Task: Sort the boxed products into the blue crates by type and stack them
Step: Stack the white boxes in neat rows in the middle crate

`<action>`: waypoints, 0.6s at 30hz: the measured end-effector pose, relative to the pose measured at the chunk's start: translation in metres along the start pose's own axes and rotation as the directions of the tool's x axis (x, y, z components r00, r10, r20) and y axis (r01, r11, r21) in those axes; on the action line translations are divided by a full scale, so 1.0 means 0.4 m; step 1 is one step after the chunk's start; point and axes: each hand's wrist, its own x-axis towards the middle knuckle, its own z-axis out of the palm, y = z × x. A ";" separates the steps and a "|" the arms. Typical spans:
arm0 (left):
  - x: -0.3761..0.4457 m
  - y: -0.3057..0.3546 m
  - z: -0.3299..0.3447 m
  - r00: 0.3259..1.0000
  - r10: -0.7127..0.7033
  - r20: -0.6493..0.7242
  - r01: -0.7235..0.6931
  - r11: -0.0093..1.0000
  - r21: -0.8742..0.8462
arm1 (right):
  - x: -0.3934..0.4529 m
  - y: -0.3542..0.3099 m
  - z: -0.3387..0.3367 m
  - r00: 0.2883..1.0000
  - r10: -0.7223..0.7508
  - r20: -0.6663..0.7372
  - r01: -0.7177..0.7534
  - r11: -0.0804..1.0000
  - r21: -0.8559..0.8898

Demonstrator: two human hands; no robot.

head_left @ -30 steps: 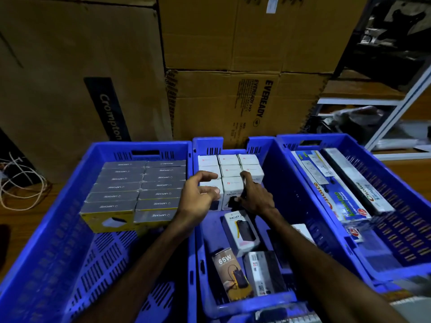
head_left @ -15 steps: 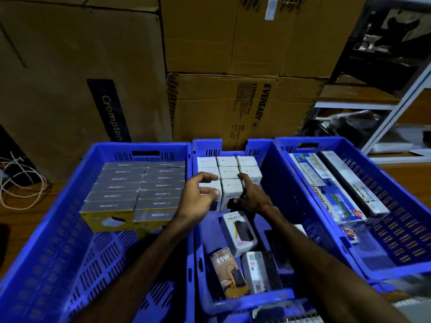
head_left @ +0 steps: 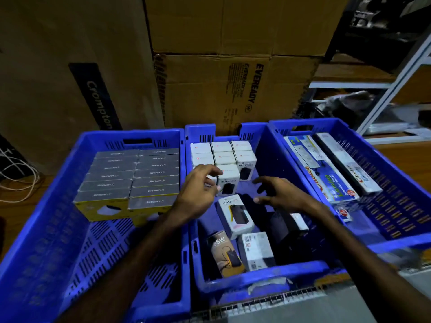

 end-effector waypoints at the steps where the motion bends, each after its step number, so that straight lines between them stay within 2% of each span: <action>1: 0.000 -0.003 0.007 0.998 0.040 0.046 -0.044 0.995 0.086 | -0.031 0.005 -0.005 1.000 -0.029 0.001 0.029 1.000 0.007; 3: 0.006 0.005 0.025 0.981 0.049 0.188 -0.104 0.949 0.298 | -0.089 0.025 -0.011 0.998 -0.056 -0.032 0.057 0.998 0.021; 5: 0.019 0.029 0.047 0.949 -0.050 0.311 -0.116 0.863 0.492 | -0.135 0.042 -0.018 0.995 -0.072 -0.070 0.074 0.997 0.035; 7: 0.041 0.045 0.076 0.916 -0.190 0.353 -0.070 0.790 0.609 | -0.171 0.054 -0.025 0.988 -0.092 -0.121 0.096 0.995 0.028; 12: 0.096 -0.006 0.178 0.811 -0.529 0.249 0.147 0.597 0.789 | -0.234 0.063 -0.048 0.956 -0.138 -0.258 0.168 0.981 0.099; 18: 0.116 -0.037 0.248 0.692 -0.702 0.166 0.335 0.516 0.788 | -0.235 0.097 -0.050 0.938 -0.159 -0.307 0.215 0.964 0.157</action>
